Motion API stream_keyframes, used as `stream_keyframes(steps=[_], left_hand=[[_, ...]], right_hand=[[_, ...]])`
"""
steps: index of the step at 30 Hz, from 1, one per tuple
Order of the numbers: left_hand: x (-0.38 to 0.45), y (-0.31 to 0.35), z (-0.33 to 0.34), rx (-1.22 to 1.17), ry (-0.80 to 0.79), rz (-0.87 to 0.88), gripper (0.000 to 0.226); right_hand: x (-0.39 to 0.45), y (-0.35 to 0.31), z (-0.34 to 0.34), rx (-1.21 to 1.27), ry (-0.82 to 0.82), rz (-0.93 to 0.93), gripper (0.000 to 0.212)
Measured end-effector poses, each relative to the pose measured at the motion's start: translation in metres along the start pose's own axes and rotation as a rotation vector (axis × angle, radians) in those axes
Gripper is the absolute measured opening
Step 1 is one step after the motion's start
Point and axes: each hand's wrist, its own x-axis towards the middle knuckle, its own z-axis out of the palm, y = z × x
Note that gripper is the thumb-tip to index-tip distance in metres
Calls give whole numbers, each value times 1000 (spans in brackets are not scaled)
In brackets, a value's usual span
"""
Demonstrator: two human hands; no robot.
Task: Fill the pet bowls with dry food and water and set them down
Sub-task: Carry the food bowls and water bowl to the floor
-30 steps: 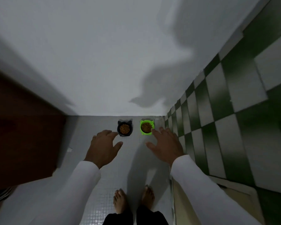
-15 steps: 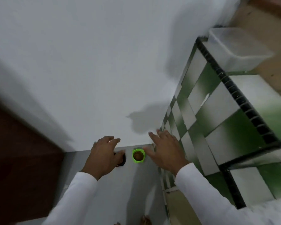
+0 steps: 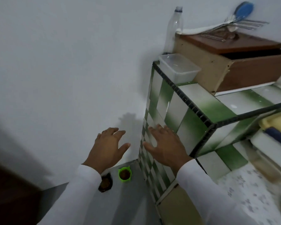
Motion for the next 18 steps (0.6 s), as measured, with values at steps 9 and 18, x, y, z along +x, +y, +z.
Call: stream_keyframes(steps=[9, 18], left_hand=[[1, 24, -35, 3, -8, 210, 62], [-21, 53, -44, -41, -63, 449, 58]], right_hand=[[-48, -8, -31, -7, 175, 162, 73], [-116, -15, -43, 4, 275, 364, 76]])
